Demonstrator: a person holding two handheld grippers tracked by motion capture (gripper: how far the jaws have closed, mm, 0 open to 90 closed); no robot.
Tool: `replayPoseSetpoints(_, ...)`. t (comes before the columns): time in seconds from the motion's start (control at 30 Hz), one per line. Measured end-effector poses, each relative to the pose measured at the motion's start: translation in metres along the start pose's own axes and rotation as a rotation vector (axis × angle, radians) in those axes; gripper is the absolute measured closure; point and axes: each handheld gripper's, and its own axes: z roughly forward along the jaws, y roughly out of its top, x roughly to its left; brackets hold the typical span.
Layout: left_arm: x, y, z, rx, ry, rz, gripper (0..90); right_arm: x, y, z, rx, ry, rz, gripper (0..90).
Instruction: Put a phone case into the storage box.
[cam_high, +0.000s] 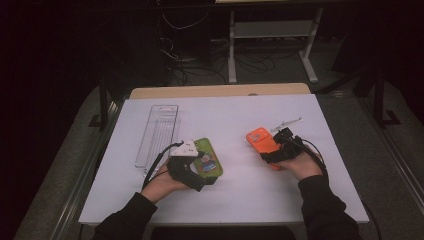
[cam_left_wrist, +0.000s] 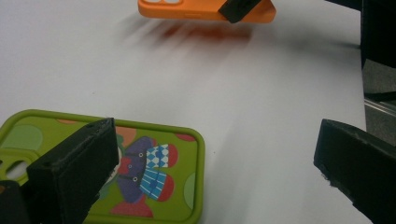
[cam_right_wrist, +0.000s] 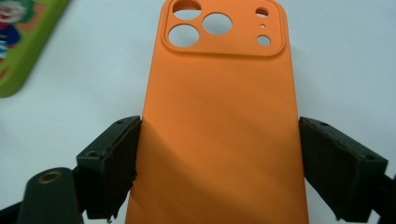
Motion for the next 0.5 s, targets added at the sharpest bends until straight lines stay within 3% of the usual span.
replayPoseSetpoints(0.13, -0.001, 0.006, 0.0, -0.005, 0.008, -0.002, 0.0, -0.008, 0.004, -0.004, -0.006, 0.042, -0.038, 15.2)
replayPoseSetpoints(0.2, 0.0, 0.011, -0.001, -0.001, 0.007, 0.007, 0.0, -0.012, 0.006, -0.006, -0.01, 0.069, -0.048, 15.2)
replayPoseSetpoints(0.23, 0.001, 0.017, -0.003, -0.003, 0.01, 0.026, 0.0, -0.015, 0.008, -0.007, -0.015, 0.097, -0.077, 15.2)
replayPoseSetpoints(0.3, 0.002, 0.019, -0.004, -0.009, 0.013, 0.021, 0.0, -0.016, 0.009, -0.007, -0.017, 0.102, -0.094, 15.2)
replayPoseSetpoints(0.4, 0.005, 0.024, -0.004, -0.005, 0.023, 0.033, 0.0, -0.017, 0.012, -0.009, -0.012, 0.148, -0.122, 15.2)
replayPoseSetpoints(0.5, 0.006, 0.029, -0.004, -0.001, 0.009, 0.044, 0.0, -0.017, 0.015, -0.011, -0.015, 0.201, -0.191, 15.1)
